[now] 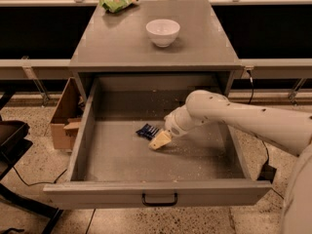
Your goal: Pick rxbar blueberry from top drawer and place on counter
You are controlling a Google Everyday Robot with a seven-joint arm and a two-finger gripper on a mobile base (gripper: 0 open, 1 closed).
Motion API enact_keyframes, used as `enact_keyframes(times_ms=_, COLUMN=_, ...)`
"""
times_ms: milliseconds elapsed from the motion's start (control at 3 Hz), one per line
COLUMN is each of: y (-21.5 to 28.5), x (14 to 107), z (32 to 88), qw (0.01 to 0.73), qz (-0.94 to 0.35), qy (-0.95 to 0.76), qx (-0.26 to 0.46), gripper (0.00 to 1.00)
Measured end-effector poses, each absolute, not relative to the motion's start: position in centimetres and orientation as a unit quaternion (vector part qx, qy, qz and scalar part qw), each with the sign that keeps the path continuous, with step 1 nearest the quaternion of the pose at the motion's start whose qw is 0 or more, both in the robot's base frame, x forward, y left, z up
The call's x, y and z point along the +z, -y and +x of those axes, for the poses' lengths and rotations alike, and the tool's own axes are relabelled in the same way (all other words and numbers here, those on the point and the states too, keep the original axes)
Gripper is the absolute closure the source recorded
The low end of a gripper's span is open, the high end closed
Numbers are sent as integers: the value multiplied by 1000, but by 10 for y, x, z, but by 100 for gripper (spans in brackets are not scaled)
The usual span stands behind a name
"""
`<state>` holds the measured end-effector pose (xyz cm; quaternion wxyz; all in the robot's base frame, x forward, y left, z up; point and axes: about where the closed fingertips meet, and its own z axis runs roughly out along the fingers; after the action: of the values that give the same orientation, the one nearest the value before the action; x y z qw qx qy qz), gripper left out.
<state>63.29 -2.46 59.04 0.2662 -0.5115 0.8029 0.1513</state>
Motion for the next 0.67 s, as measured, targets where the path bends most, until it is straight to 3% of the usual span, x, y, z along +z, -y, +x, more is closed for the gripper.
enact_keyframes(times_ms=667, y=25, x=590, z=633, qw=266, qz=-512, qy=-803, qx=151, gripper=93)
